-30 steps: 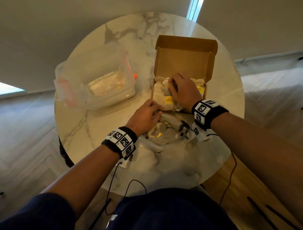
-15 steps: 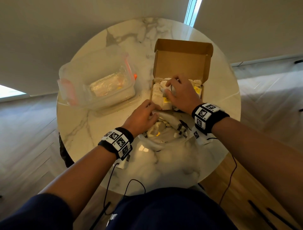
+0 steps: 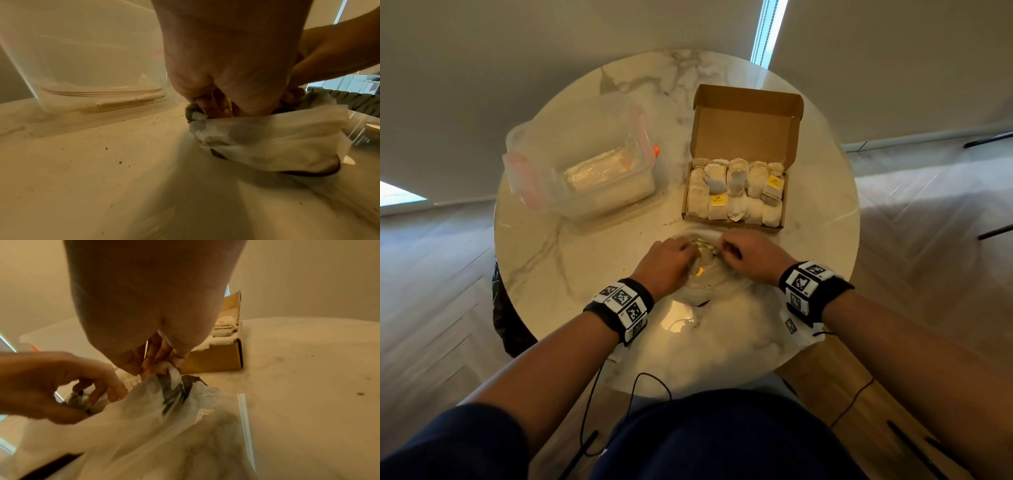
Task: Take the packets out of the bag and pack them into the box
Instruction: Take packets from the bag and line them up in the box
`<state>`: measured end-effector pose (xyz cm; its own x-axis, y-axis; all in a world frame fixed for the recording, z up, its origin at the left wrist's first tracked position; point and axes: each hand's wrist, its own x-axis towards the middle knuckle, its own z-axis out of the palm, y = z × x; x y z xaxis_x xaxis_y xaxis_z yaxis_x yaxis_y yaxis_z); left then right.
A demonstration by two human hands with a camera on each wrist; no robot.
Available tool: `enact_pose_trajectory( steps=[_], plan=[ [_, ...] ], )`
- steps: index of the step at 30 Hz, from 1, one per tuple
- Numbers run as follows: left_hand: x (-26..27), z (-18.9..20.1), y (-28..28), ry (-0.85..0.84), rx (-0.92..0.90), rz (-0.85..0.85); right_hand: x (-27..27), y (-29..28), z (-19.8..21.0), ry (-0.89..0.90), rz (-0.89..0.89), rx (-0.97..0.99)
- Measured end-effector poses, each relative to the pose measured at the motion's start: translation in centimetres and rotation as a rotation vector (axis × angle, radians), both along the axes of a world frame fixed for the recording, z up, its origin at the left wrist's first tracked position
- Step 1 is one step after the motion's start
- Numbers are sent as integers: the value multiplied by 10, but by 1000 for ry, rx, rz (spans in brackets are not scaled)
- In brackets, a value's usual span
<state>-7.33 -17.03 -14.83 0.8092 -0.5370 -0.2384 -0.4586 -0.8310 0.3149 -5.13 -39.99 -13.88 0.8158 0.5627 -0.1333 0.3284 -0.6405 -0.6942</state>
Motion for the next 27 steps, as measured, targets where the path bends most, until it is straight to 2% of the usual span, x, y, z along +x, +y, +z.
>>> enact_pose_trajectory(
  steps=[6,11,14,19,24,27],
  plan=[
    [3,2,-1,27,86,24,-13,-9,-4,51,16,-72],
    [-3,4,-2,-28,45,7,-16,-6,0,89,-18,-49],
    [-4,11,-5,-27,-48,-26,-18,0,6,182,-48,-34],
    [-7,22,-15,134,-163,84,-19,6,13,292,-50,-67],
    [-8,30,-19,283,-272,235,-21,7,19,322,-88,-32],
    [-11,37,-24,325,-350,264,-21,9,21,315,-129,10]
  ],
)
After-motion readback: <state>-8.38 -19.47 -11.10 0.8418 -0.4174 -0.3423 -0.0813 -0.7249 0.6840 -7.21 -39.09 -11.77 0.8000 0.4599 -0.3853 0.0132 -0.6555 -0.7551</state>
